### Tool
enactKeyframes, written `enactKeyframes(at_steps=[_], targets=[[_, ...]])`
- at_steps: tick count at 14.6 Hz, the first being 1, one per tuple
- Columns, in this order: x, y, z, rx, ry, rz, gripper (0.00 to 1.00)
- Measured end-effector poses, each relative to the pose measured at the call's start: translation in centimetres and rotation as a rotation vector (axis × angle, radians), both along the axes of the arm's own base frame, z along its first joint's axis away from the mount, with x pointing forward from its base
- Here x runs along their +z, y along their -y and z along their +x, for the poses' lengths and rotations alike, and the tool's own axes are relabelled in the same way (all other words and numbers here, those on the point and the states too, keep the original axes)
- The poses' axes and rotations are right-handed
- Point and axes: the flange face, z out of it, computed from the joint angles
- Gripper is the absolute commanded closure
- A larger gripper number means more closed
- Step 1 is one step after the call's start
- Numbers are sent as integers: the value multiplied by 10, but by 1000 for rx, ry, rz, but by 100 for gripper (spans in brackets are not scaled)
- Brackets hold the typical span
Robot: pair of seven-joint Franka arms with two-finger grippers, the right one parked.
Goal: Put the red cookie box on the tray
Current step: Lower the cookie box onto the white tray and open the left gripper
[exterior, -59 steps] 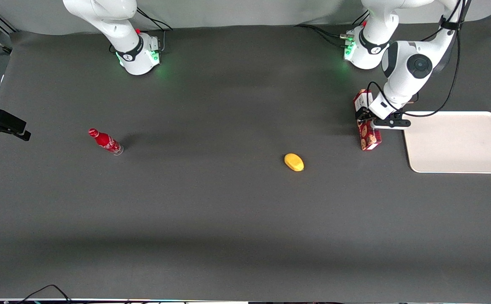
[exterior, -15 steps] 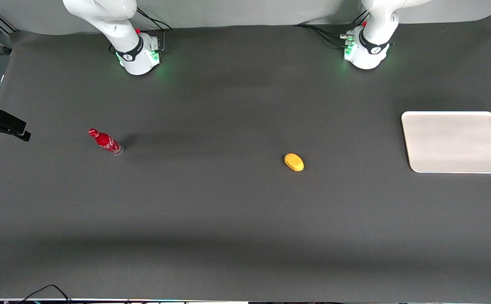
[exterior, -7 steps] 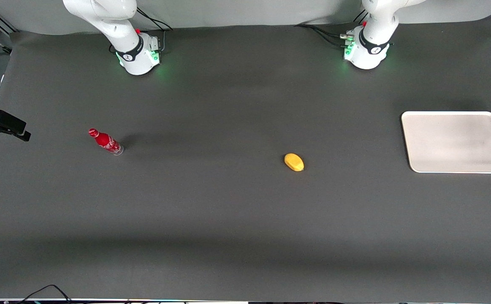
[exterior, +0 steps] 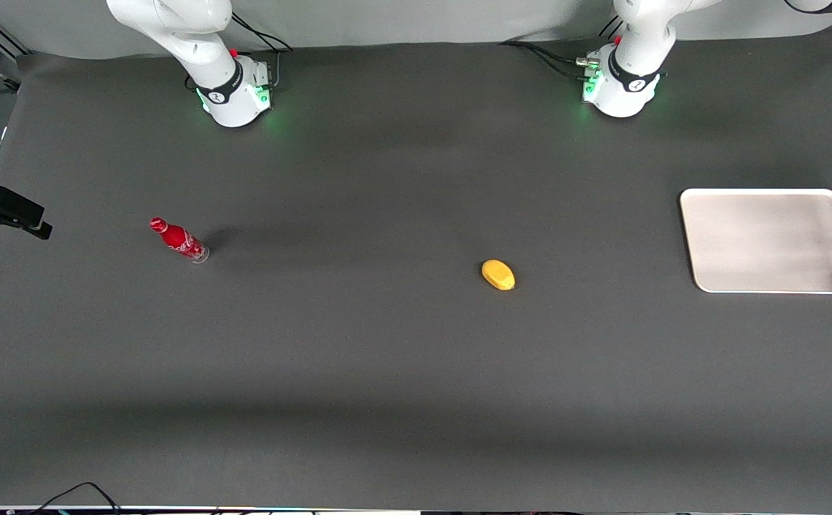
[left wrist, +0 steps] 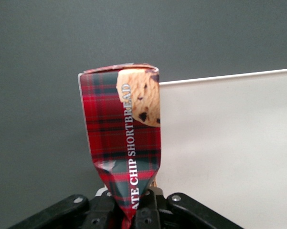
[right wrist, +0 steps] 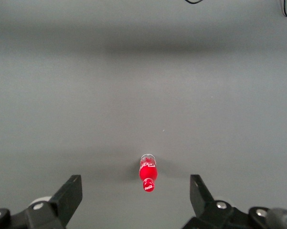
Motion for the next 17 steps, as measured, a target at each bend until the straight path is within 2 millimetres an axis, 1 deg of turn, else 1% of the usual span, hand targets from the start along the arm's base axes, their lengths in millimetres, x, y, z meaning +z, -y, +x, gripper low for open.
enactKeyframes(at_steps=[5,9,13,14,15,16,17], targets=[[-24,-6,-11,35,-10,26,100],[-35,-8,-21,50,-16,18,100],[-51,-6,-24,51,-22,-3,100],[-54,-6,-25,51,-26,-4,96],[-56,-6,-26,52,-29,-5,66],[-58,-6,-27,52,-31,-5,40],[-59,-6,-27,52,-32,-5,10]])
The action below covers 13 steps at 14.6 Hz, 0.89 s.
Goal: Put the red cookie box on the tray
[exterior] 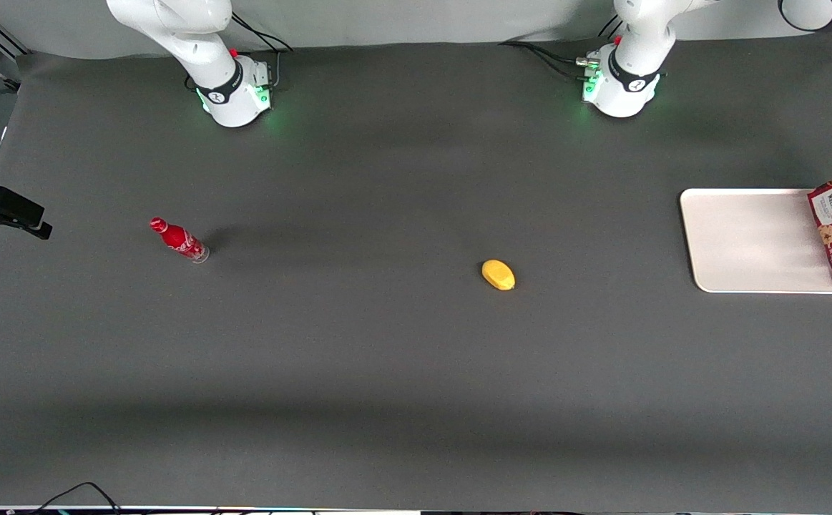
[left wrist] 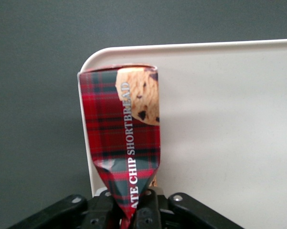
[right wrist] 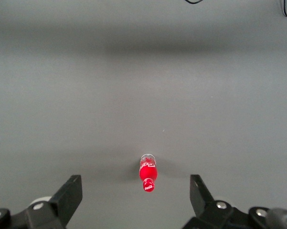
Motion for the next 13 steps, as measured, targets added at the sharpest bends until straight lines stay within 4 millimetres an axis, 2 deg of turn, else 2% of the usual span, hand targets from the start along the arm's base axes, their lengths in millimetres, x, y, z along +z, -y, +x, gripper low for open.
enactKeyframes(at_steps=[1,5,7,9,13], targets=[[0,0,0,0,0,0,0],[2,-1,1,1,6,3,0],[11,-1,4,34,21,7,0],[33,3,12,66,49,1,0],[101,30,33,81,114,-38,0]])
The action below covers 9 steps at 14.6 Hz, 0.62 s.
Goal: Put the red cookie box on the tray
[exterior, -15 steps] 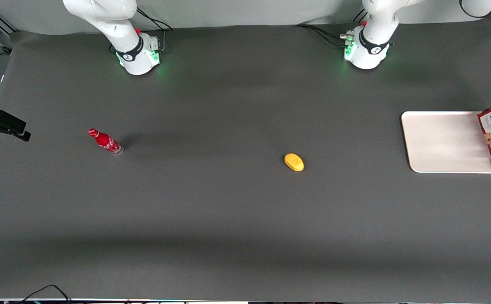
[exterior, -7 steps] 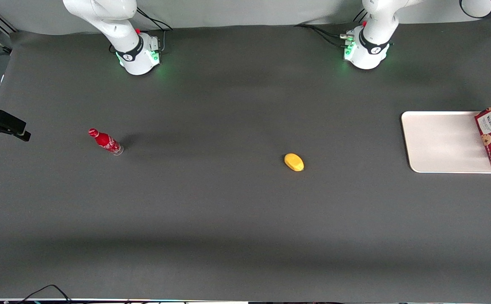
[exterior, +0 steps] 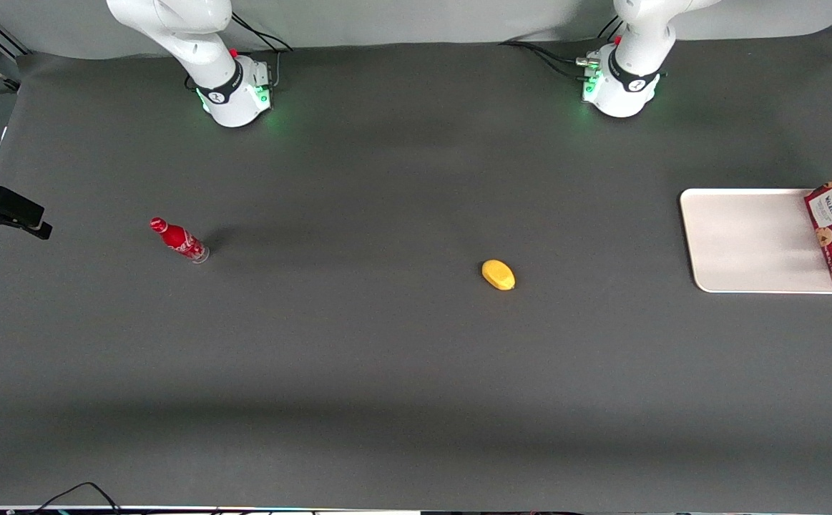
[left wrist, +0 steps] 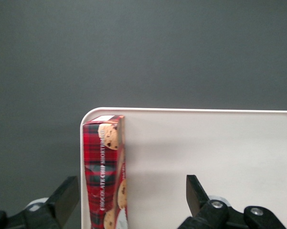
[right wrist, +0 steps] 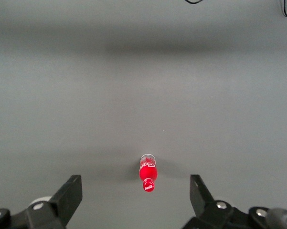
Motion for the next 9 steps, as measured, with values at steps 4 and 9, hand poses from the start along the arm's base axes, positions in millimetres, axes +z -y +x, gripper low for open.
enactKeyframes(at_steps=[4,9], targets=[[89,58,24,0,-41,20,0],[197,167,53,-5,-60,5,0]])
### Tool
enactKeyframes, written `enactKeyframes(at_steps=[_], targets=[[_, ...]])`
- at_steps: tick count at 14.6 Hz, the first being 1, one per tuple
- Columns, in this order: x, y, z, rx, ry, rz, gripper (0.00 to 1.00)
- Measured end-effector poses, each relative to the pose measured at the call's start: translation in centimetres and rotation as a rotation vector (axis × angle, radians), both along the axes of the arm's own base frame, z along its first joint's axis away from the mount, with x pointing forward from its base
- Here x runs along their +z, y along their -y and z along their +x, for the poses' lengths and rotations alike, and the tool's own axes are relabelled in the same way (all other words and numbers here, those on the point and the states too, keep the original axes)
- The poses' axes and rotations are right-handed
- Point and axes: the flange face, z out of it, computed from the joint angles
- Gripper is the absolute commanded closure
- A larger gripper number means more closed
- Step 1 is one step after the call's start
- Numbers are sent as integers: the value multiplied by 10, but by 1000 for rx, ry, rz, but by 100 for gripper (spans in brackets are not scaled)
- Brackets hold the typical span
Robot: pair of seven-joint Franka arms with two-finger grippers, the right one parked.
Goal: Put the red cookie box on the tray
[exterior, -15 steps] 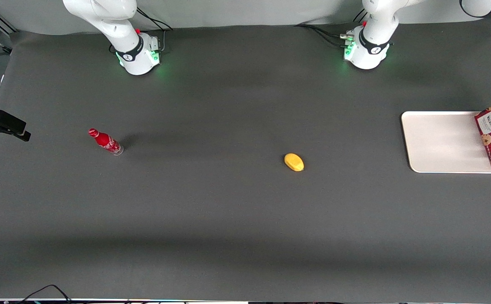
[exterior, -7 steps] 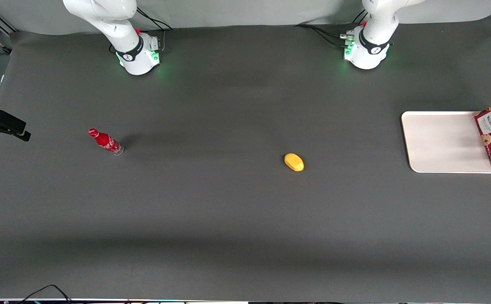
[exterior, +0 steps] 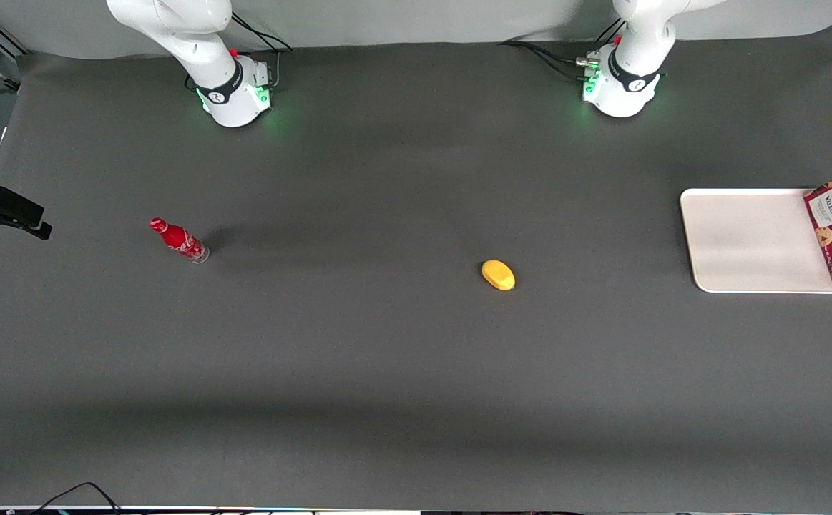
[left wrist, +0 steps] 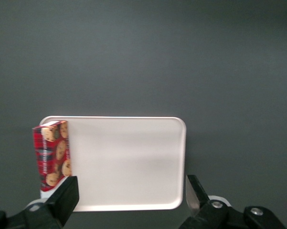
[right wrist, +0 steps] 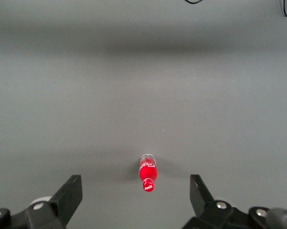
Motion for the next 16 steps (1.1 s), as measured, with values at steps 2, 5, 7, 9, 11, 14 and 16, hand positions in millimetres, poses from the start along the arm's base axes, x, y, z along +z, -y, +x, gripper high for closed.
enactKeyframes(at_steps=[2,5,7,9,11,14,16], targets=[[23,54,8,42,-18,-4,0],[43,136,16,64,-33,22,0],[48,190,18,71,-50,40,0],[47,229,19,59,-63,46,0],[45,249,19,38,-67,48,0],[47,251,18,36,-64,49,0],[50,251,17,36,-59,50,0]])
